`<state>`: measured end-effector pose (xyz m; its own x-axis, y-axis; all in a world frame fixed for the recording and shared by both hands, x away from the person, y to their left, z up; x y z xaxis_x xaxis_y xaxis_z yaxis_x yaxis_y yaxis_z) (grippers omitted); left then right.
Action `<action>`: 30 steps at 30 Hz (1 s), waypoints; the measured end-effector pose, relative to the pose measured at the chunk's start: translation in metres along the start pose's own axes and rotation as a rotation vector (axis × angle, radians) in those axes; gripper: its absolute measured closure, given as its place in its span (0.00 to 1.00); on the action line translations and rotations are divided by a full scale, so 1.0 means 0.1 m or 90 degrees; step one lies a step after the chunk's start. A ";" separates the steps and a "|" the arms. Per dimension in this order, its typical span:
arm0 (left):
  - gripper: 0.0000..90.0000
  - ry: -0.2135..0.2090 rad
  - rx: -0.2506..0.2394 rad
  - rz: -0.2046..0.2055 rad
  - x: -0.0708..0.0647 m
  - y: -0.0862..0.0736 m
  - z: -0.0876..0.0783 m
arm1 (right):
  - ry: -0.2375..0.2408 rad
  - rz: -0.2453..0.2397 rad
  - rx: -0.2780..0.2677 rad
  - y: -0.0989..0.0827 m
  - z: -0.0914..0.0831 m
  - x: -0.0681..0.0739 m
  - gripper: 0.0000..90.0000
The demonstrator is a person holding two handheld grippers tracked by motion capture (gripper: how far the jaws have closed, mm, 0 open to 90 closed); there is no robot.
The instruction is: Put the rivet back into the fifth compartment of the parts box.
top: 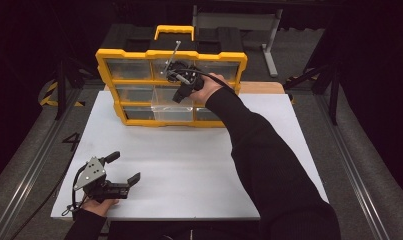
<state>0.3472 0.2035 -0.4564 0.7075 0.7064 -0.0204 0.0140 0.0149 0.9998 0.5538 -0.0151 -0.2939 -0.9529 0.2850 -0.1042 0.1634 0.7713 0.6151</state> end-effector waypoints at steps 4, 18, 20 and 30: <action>0.01 0.000 0.001 0.000 0.00 0.00 -0.01 | 0.007 0.001 0.008 -0.03 0.08 0.00 0.91; 0.01 0.004 0.004 -0.001 0.00 -0.01 -0.05 | 0.015 0.004 0.036 -0.05 0.23 0.00 0.91; 0.01 0.003 0.005 0.000 0.00 -0.01 -0.04 | 0.015 0.003 0.037 -0.05 0.23 0.00 0.91; 0.01 0.003 0.005 -0.001 0.00 -0.01 -0.04 | 0.004 -0.004 0.039 -0.05 0.24 0.01 0.84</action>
<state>0.3444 0.2068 -0.4574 0.7042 0.7097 -0.0218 0.0207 0.0102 0.9997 0.5578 -0.0051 -0.3157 -0.9557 0.2757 -0.1029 0.1717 0.8064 0.5659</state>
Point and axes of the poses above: each handheld gripper's, and its own axes: z roughly forward along the jaws, y roughly out of its top, x roughly to its left, the point moved 4 cm from there along z, roughly forward along the jaws, and after that the axes turned 15 degrees about -x, right-handed, at the moved point
